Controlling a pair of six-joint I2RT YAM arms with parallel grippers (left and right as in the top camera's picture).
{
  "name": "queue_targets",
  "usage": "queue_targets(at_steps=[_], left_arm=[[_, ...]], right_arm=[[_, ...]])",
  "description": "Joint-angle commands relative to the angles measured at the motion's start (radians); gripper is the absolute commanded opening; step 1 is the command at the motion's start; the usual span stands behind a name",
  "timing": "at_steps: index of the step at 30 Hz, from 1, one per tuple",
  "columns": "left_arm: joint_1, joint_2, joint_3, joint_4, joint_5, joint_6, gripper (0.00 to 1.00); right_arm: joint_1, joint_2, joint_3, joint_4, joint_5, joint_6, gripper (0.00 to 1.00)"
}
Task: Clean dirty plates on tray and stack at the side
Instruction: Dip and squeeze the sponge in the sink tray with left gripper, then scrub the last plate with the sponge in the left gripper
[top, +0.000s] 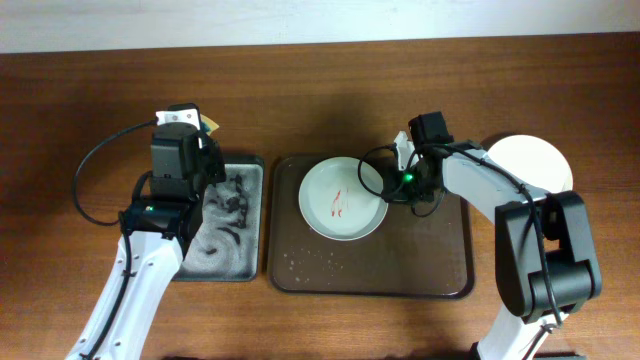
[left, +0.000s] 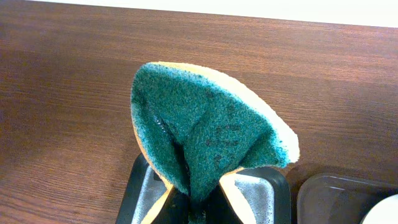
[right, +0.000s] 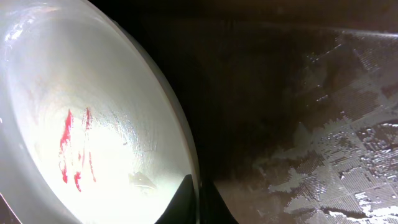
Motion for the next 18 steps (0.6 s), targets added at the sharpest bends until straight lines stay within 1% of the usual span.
queue_targets(at_steps=[1,3,5,6,9,10,12,14,15,16,18], left_arm=[[0.001,-0.026,0.008,0.009,-0.015,0.017,0.0],[0.001,-0.025,0.008,-0.006,-0.014,0.016,0.0],[0.001,-0.008,0.008,-0.115,-0.011,-0.015,0.0],[0.001,0.006,0.008,-0.168,-0.01,-0.051,0.0],[0.001,0.095,0.008,-0.353,-0.006,-0.228,0.0],[0.001,0.12,0.008,-0.375,0.014,-0.24,0.0],[0.001,0.152,0.008,-0.386,0.066,-0.24,0.0],[0.001,0.147,0.018,-0.387,0.074,-0.239,0.0],[0.0,0.146,0.033,-0.39,0.123,-0.239,0.0],[-0.017,0.147,0.072,-0.38,0.248,-0.239,0.0],[-0.071,0.147,0.088,-0.304,0.339,-0.19,0.0]], right_arm=[[0.01,0.011,-0.003,0.006,0.01,-0.003,0.04],[0.01,0.011,-0.003,0.006,0.009,-0.003,0.04],[0.01,0.011,-0.003,0.006,0.009,-0.003,0.04],[0.01,0.011,-0.003,0.006,0.01,-0.003,0.04],[0.01,0.011,-0.003,0.006,0.01,-0.003,0.04],[0.01,0.011,-0.003,0.008,0.01,-0.003,0.04],[0.01,0.011,-0.003,0.01,0.009,-0.003,0.04],[0.01,0.011,-0.003,0.01,0.009,-0.003,0.04],[0.01,0.011,-0.003,0.006,0.009,-0.003,0.04],[0.014,0.011,-0.003,0.002,0.008,-0.003,0.04],[0.032,0.011,-0.003,-0.005,0.004,-0.003,0.04]])
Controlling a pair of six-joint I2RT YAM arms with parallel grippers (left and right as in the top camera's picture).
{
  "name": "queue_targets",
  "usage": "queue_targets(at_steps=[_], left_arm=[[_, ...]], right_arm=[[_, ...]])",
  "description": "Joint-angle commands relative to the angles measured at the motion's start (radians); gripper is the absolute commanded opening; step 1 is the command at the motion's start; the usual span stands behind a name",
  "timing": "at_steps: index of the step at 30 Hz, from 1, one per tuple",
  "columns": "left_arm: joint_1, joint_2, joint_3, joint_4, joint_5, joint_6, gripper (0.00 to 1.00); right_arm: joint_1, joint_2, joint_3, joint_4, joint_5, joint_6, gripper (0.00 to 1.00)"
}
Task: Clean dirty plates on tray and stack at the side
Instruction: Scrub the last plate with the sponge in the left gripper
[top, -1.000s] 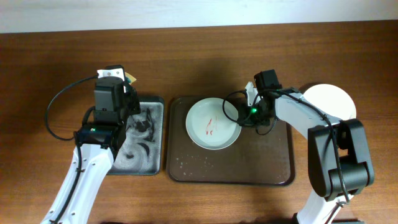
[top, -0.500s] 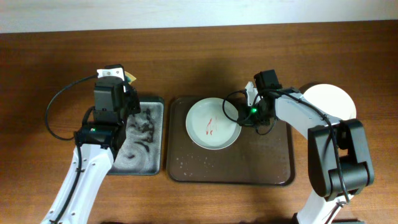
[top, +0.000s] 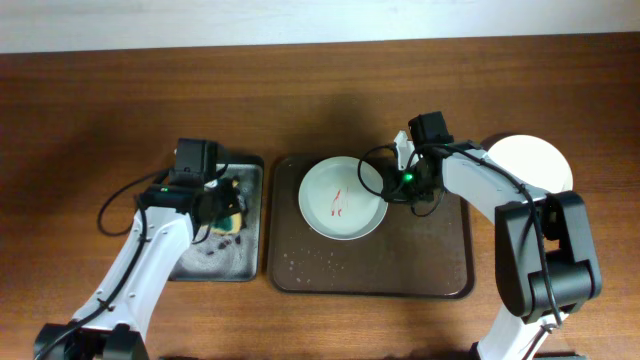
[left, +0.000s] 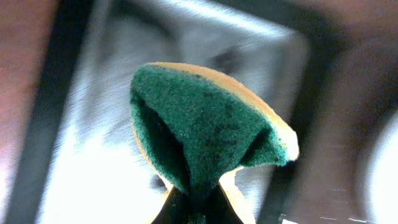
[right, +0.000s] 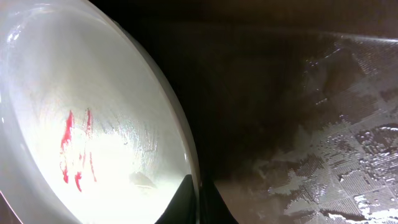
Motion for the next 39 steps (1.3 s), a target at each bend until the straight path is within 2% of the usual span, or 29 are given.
queue_targets(at_steps=[1,4,7,11,13,16,18,20,23,27,31,33,35,39], left_arm=[[-0.099,-0.009,0.065,0.122,0.196,0.029,0.0],[-0.272,0.05,0.065,0.238,0.2,-0.045,0.0],[-0.346,0.147,0.065,0.272,0.201,-0.169,0.0],[-0.433,0.296,0.065,0.354,0.2,-0.225,0.0],[-0.437,0.325,0.065,0.316,0.183,-0.225,0.0],[-0.428,0.327,0.065,0.18,-0.059,-0.225,0.0],[-0.399,0.327,0.076,0.186,-0.079,-0.224,0.0],[-0.353,0.327,0.136,0.206,-0.03,-0.224,0.0],[-0.365,0.327,0.164,0.344,0.145,-0.224,0.0],[-0.459,0.395,0.163,0.382,0.159,-0.247,0.0],[-0.478,0.431,0.164,0.217,0.159,-0.288,0.0],[-0.444,0.425,0.164,0.079,0.146,-0.288,0.0],[-0.396,0.404,0.164,0.014,0.099,-0.285,0.0],[-0.344,0.312,0.199,0.009,0.1,-0.146,0.0]], right_arm=[[0.048,0.01,-0.003,-0.009,0.005,-0.004,0.04],[0.108,0.01,-0.003,-0.004,0.01,-0.004,0.04],[0.108,0.01,-0.003,-0.005,0.009,-0.003,0.04],[0.108,0.01,-0.003,-0.005,0.009,-0.004,0.04],[0.108,0.01,-0.003,-0.005,0.01,-0.004,0.04],[0.108,0.01,-0.003,-0.005,0.02,-0.004,0.04],[0.108,0.01,-0.003,-0.01,0.035,-0.004,0.04],[0.108,0.01,-0.003,-0.009,0.035,-0.003,0.04],[0.108,0.01,-0.003,-0.009,0.035,-0.003,0.04],[0.108,0.01,-0.003,-0.009,0.035,-0.003,0.04],[0.108,0.01,-0.003,-0.011,0.035,-0.004,0.04],[0.108,0.01,-0.003,-0.012,0.035,-0.004,0.04],[0.108,0.01,-0.003,-0.012,0.035,-0.004,0.04],[0.108,0.01,-0.003,-0.011,0.035,-0.004,0.04]])
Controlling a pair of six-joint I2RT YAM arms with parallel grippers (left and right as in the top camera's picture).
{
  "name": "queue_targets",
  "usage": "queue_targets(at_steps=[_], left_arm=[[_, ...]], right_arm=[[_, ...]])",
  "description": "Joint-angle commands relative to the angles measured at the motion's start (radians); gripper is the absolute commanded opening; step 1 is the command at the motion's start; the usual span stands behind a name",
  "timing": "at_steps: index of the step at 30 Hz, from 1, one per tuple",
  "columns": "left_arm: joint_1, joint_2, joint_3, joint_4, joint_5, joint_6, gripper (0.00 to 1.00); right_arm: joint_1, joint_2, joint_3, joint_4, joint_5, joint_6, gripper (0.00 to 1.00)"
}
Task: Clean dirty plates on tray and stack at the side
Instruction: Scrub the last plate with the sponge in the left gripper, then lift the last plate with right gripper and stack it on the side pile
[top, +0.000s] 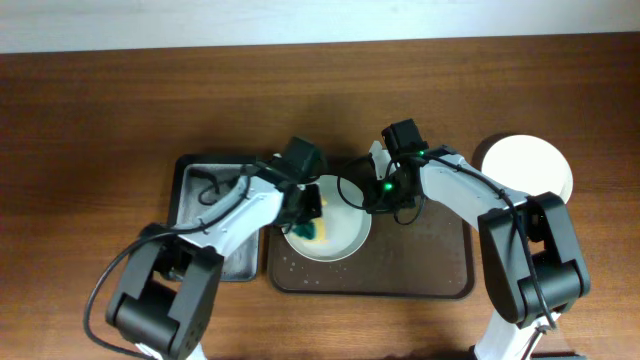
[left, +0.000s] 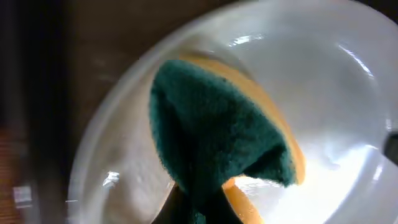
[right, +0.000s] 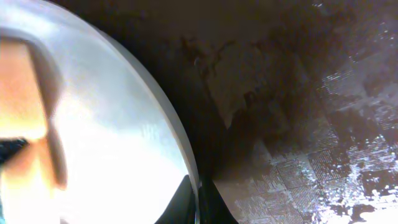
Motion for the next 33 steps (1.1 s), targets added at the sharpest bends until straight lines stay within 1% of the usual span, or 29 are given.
queue_targets(at_steps=[1,6,10,11,12,13,14,15,16,17,18,20,22,23,26,27,28,30,33], left_arm=[[0.013,-0.082,0.015,-0.002,-0.04,0.087,0.0],[-0.044,-0.074,0.01,0.064,-0.034,0.074,0.0],[-0.069,0.018,0.01,0.068,-0.043,0.067,0.0],[-0.064,0.027,0.01,0.046,-0.093,0.067,0.0],[-0.055,0.026,0.011,0.028,-0.141,0.067,0.0],[-0.033,0.018,0.013,0.006,-0.188,0.068,0.0],[-0.012,0.007,0.014,-0.013,-0.204,0.068,0.0],[0.021,-0.018,0.023,-0.03,-0.199,0.072,0.0],[0.04,-0.044,0.038,-0.037,-0.171,0.127,0.0],[0.051,-0.079,0.062,-0.041,-0.127,0.2,0.0],[0.053,-0.118,0.082,-0.043,-0.118,0.213,0.0],[0.058,-0.213,0.091,-0.05,-0.12,0.218,0.01],[0.082,-0.26,0.091,-0.084,-0.123,0.217,0.02],[0.11,-0.273,0.091,-0.125,-0.125,0.217,0.02],[0.209,-0.269,0.089,-0.243,-0.158,0.217,0.02],[0.239,-0.264,0.089,-0.265,-0.158,0.217,0.02],[0.266,-0.248,0.088,-0.275,-0.172,0.217,0.02],[0.292,-0.193,0.068,-0.268,-0.184,0.217,0.0],[0.292,-0.099,0.066,-0.264,-0.218,0.217,0.0]], right_arm=[[-0.003,0.009,-0.003,0.003,0.036,0.001,0.04],[-0.003,0.009,-0.003,0.003,0.036,0.001,0.04],[-0.003,0.009,-0.003,0.003,0.036,0.001,0.04],[-0.003,0.009,-0.003,0.003,0.036,0.001,0.06],[-0.003,0.009,-0.003,0.003,0.036,0.001,0.08],[-0.003,0.009,-0.003,0.003,0.036,0.001,0.08],[-0.003,0.009,-0.003,0.003,0.036,0.001,0.08],[-0.003,0.009,-0.003,0.003,0.036,0.001,0.08],[-0.003,0.009,-0.003,0.003,0.036,0.001,0.08],[-0.003,0.009,-0.003,0.003,0.036,0.001,0.11],[-0.003,0.009,-0.003,0.003,0.036,0.001,0.13],[-0.003,0.009,-0.003,0.002,0.036,0.001,0.16],[-0.003,0.009,-0.005,-0.01,0.036,0.001,0.16],[-0.003,0.009,-0.005,-0.019,0.036,0.001,0.16],[-0.003,0.009,-0.008,-0.041,0.053,0.001,0.16],[-0.003,0.009,-0.009,-0.05,0.066,0.001,0.14],[-0.003,0.009,-0.009,-0.054,0.066,0.001,0.04],[-0.003,0.009,-0.009,-0.054,0.066,0.001,0.04],[-0.004,-0.004,-0.008,-0.07,0.072,0.001,0.04]])
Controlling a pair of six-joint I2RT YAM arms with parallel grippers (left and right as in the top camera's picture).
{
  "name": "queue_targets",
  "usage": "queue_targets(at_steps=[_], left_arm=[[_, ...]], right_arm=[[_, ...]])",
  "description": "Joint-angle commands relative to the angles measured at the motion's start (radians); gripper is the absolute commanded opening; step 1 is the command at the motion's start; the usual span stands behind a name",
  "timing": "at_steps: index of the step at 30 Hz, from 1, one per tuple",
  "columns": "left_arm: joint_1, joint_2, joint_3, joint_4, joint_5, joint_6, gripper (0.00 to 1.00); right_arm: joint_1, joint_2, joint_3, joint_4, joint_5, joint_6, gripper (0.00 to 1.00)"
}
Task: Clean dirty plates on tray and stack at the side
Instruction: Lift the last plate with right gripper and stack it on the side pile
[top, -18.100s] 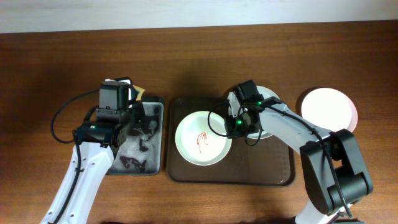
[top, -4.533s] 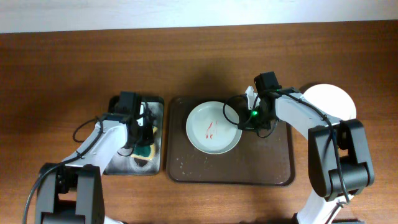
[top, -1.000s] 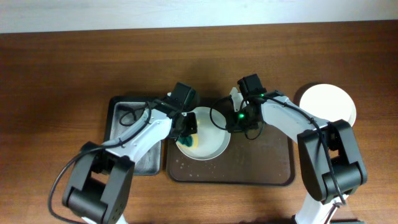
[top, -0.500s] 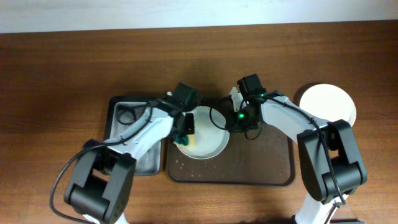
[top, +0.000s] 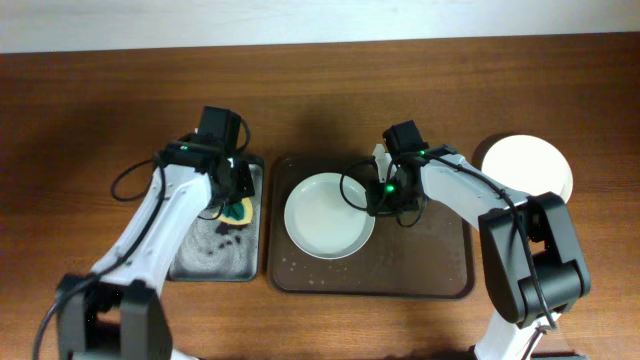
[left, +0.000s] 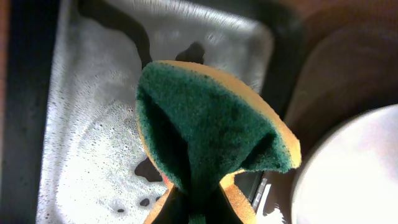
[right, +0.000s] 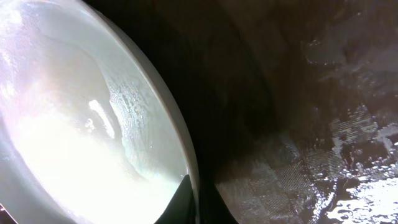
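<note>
A white plate (top: 328, 215) lies on the brown tray (top: 430, 262), wet and without stains; the right wrist view shows foam streaks on the plate (right: 93, 124). My right gripper (top: 383, 196) is shut on the plate's right rim, fingers (right: 186, 196) pinching its edge. My left gripper (top: 236, 202) is shut on a folded green and yellow sponge (left: 211, 134), held over the right edge of the soapy metal tray (left: 81, 124).
A stack of clean white plates (top: 527, 165) sits on the table to the right of the brown tray. The soapy metal tray (top: 200, 255) lies just left of the brown tray. Droplets speckle the brown tray's front.
My left gripper with the sponge was on the plate; now it is back over the soapy tray at the left. The plate shows no red streaks. My right gripper still holds the rim.
First my left gripper held the sponge high above the soapy tray while the plate carried red streaks, my right gripper shut on its rim. Then the sponge was low in the soapy tray, then pressed on the plate. Now the plate is stainless and the sponge is over the soapy tray.
</note>
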Motion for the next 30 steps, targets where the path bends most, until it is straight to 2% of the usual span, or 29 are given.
queue_targets(at_steps=[1,7,8,9,10,12,14,16,19,20,21,22,24,25,26,30], left_arm=[[0.003,0.116,-0.015,0.008,-0.055,0.016,0.0],[0.003,0.249,-0.015,0.078,-0.056,0.028,0.0],[0.003,0.252,-0.015,0.077,-0.056,0.028,0.16],[0.003,0.253,-0.015,0.077,-0.056,0.028,0.56],[0.003,0.253,-0.015,0.075,-0.056,0.027,0.77],[0.003,0.253,-0.015,0.048,-0.056,0.028,0.86],[0.002,0.254,-0.016,0.011,-0.055,0.027,0.88],[0.002,0.254,-0.031,0.013,-0.052,0.027,0.84],[0.002,0.254,-0.071,0.066,-0.043,0.027,0.84],[0.002,0.254,-0.084,0.085,-0.04,0.027,0.77],[0.002,0.254,-0.092,0.096,-0.04,0.027,0.64],[0.002,0.254,-0.092,0.096,-0.04,0.027,0.4],[0.002,0.254,-0.092,0.101,-0.041,0.027,0.14],[0.002,0.254,-0.092,0.102,-0.041,0.027,0.04],[0.002,0.254,-0.092,0.102,-0.04,0.027,0.0],[0.002,0.254,-0.092,0.101,-0.04,0.027,0.0]], right_arm=[[-0.003,-0.017,-0.008,-0.027,0.061,-0.007,0.04],[-0.001,-0.237,0.037,-0.117,0.383,-0.016,0.04],[0.005,-0.27,0.048,-0.135,0.447,-0.028,0.04],[0.024,-0.308,0.053,-0.15,0.536,-0.042,0.04],[0.053,-0.341,0.054,-0.161,0.654,-0.042,0.04],[0.106,-0.37,0.054,-0.168,0.798,-0.042,0.04],[0.173,-0.384,0.054,-0.168,0.935,-0.038,0.04],[0.244,-0.392,0.06,-0.166,1.056,-0.034,0.04],[0.323,-0.409,0.067,-0.165,1.165,-0.03,0.04],[0.349,-0.42,0.067,-0.166,1.217,-0.01,0.04],[0.375,-0.431,0.067,-0.164,1.27,-0.007,0.04],[0.399,-0.442,0.067,-0.165,1.315,-0.006,0.04],[0.424,-0.457,0.067,-0.166,1.375,0.014,0.04],[0.431,-0.465,0.067,-0.165,1.398,0.016,0.04],[0.431,-0.471,0.067,-0.165,1.404,0.016,0.04],[0.426,-0.506,0.067,-0.167,1.41,0.1,0.04]])
